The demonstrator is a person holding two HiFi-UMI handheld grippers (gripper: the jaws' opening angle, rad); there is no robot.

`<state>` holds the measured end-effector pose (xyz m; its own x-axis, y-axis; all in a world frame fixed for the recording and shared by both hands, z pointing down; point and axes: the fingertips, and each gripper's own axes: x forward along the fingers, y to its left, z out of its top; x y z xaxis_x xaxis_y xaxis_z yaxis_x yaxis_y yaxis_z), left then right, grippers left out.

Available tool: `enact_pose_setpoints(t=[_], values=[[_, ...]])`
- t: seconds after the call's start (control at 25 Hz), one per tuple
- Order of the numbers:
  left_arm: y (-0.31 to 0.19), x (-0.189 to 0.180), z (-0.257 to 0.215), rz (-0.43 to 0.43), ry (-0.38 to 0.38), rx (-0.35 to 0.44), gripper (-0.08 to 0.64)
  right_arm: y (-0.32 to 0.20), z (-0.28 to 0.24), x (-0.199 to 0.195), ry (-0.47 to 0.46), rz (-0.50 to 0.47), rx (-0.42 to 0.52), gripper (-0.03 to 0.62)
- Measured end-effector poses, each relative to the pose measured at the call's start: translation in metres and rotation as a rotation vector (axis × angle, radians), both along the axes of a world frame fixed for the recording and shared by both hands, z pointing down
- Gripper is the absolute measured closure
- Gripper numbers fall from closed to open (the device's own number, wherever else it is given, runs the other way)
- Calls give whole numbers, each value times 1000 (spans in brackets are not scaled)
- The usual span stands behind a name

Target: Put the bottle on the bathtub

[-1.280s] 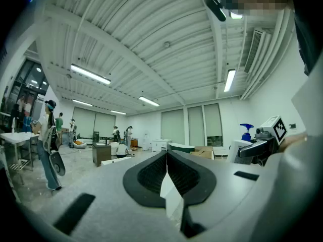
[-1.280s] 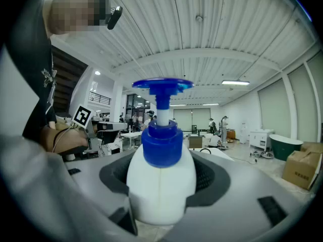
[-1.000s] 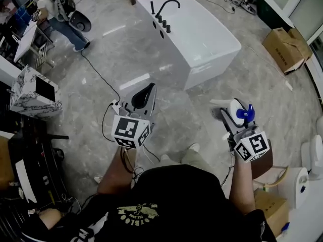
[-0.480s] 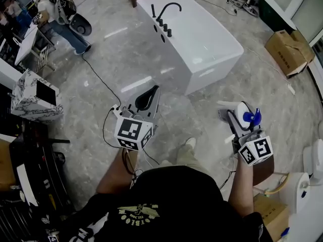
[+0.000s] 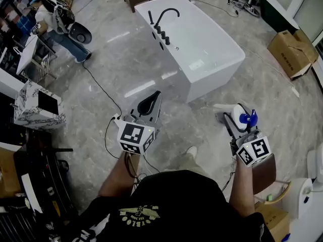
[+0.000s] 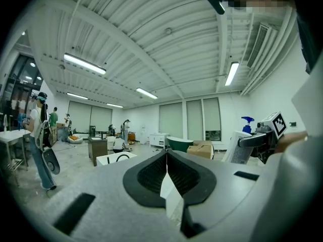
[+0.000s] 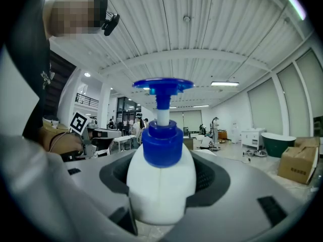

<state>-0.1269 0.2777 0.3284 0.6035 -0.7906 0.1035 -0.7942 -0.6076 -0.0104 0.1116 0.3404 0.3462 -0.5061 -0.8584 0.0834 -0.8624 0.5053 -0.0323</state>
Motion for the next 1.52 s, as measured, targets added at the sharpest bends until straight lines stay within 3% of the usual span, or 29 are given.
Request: enact_pose_setpoints(t=[0.28, 0.52, 0.8, 1.08, 1.24, 1.52], values=[[-41, 37, 4, -18, 6, -25, 549, -40, 5, 29, -4, -35, -33, 325], [-92, 76, -2, -60, 0, -23, 549, -97, -2, 78, -7, -63, -24, 325], [-108, 99, -3, -102, 9, -11, 549, -125, -2, 109, -51, -96, -15, 325], [-119, 96, 4, -143, -10, -24, 549, -147, 6, 113, -15, -115, -14, 325], [-129, 87, 8, -178, -46, 3, 549, -161, 12, 107, 0, -115, -19, 325], [-164, 80, 4, -189, -31, 55, 551, -200, 10, 91, 15, -125, -10, 325]])
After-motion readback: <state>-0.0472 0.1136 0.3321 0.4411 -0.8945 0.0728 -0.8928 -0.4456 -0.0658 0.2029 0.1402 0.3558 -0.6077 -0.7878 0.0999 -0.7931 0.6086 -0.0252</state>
